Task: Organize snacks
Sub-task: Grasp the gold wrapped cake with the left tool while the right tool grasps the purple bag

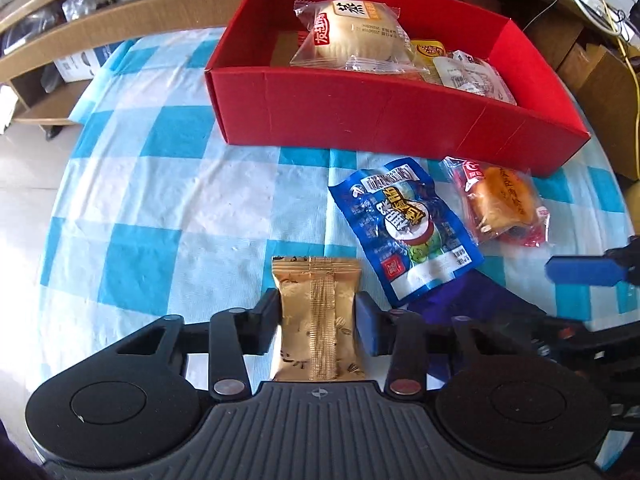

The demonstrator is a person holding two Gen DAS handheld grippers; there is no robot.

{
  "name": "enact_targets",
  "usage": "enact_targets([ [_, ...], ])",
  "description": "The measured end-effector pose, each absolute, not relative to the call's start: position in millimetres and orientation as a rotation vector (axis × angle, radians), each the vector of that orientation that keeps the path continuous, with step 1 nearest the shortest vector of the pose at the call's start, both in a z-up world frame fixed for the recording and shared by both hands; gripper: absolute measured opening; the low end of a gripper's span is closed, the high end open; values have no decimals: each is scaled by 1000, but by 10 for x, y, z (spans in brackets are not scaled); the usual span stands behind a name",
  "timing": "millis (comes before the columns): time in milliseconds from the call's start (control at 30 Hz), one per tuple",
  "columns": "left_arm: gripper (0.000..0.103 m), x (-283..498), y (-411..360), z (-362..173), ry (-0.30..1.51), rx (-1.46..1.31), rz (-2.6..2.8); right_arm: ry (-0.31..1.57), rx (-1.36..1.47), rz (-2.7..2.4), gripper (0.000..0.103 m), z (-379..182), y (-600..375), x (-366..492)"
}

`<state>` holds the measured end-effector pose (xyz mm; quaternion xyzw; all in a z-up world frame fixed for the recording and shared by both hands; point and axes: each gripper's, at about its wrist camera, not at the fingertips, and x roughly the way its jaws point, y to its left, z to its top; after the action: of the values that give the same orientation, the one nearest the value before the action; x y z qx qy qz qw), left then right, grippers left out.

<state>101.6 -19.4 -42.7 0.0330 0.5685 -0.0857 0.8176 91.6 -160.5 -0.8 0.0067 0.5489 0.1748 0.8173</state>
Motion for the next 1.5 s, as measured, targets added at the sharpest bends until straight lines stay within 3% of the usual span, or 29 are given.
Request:
enact_targets([
  [133, 47, 976, -121, -384, 1212, 58, -187, 1207, -10, 435, 84, -107, -1506, 892],
  [233, 47, 953, -63, -347, 1204, 41, -197, 1215, -45, 474, 93, -161, -1414, 891],
  [367, 48, 950, -30, -365, 1213, 27, -208, 1215, -70, 517, 96, -185, -1320, 891],
  [467, 62, 964, -8, -402, 1228, 8, -208, 1227, -110, 528, 103, -279, -1236, 887],
  [500, 74, 962, -7, -405, 1227, 6, -205, 1210, -126, 530, 103, -298, -1207, 872],
  [633, 77, 956, -24, -423, 1222, 34, -191, 1179, -169, 478, 103, -313, -1146, 840],
  [700, 76, 945, -35, -426, 1220, 50, -193, 1165, -188, 441, 100, -281, -1164, 823],
  [733, 74, 938, -39, -427, 1218, 56, -191, 1158, -187, 426, 90, -264, -1185, 816],
  [833, 69, 904, -49, -420, 1219, 61, -189, 1162, -148, 415, 79, -220, -1265, 785],
  [1033, 52, 786, -81, -391, 1206, 92, -198, 1147, -139, 394, 79, -93, -1354, 592],
  [1300, 58, 812, -173, -433, 1176, 143, -179, 1125, -84, 369, 79, 33, -1471, 521],
  [1400, 48, 787, -212, -412, 1169, 161, -188, 1123, -73, 360, 79, 29, -1492, 557],
  [1500, 47, 730, -218, -405, 1173, 154, -198, 1106, -65, 350, 79, 68, -1529, 565],
])
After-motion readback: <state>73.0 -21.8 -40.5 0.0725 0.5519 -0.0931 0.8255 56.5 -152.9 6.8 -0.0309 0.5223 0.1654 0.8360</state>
